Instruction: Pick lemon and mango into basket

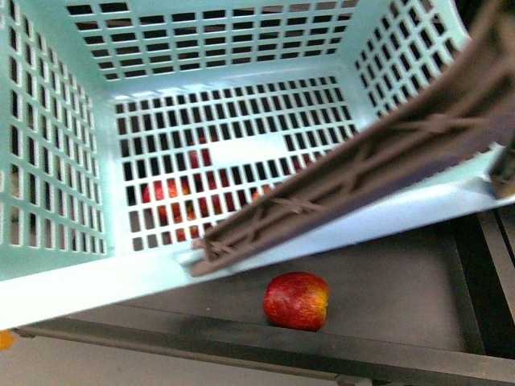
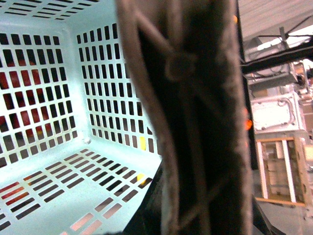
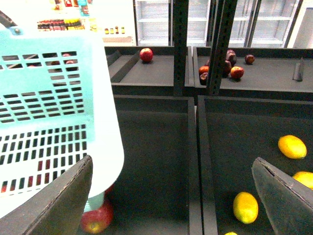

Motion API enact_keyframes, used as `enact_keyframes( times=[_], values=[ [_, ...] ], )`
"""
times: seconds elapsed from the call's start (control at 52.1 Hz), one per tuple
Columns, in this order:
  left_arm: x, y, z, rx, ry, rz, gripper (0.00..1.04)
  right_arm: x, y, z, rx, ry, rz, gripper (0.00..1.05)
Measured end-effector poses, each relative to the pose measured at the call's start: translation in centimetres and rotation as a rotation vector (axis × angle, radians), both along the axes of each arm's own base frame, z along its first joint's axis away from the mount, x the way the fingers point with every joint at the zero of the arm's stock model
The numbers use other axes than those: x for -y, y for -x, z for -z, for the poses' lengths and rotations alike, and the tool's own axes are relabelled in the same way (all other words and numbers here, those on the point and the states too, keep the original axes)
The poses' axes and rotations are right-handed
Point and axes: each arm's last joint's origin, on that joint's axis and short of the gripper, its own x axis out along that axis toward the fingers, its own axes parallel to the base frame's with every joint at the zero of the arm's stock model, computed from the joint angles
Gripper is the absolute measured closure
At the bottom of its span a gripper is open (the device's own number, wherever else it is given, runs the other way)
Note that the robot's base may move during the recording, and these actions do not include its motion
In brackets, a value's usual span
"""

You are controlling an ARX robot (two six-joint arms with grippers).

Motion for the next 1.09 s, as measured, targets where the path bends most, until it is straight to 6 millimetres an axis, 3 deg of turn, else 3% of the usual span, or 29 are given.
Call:
enact_keyframes(
  times=[0.173,0.499,0.595,0.653,0.845,1.094],
  values=[
    [0.8,0.9,-0.2,-0.029,0.032,0.050,1.01,0.0,0.0,0.0,0.000,0.000,0.000,0.09],
    [0.6,0.7,-0.1,-0.027,0.027,0.020,1.01,0.0,0.0,0.0,0.000,0.000,0.000,0.09],
    [0.6,0.7,-0.1,-0.029,0.028,0.020,1.01,0.5,-0.1,0.2,-0.274,-0.149,0.283,0.09],
    [0.6,0.7,-0.1,-0.029,0.028,0.024,1.01,1.0,-0.2,0.3,-0.320,-0.195,0.353,0.09],
    [0.6,0.8,-0.1,-0.034,0.033,0.034,1.01,4.1,-0.7,-0.7,-0.261,-0.326,0.465,0.09],
    [0.6,0.8,-0.1,-0.027,0.028,0.022,1.01,12.4,-2.3,-0.8,-0.244,-0.265,0.682,0.09]
  ],
)
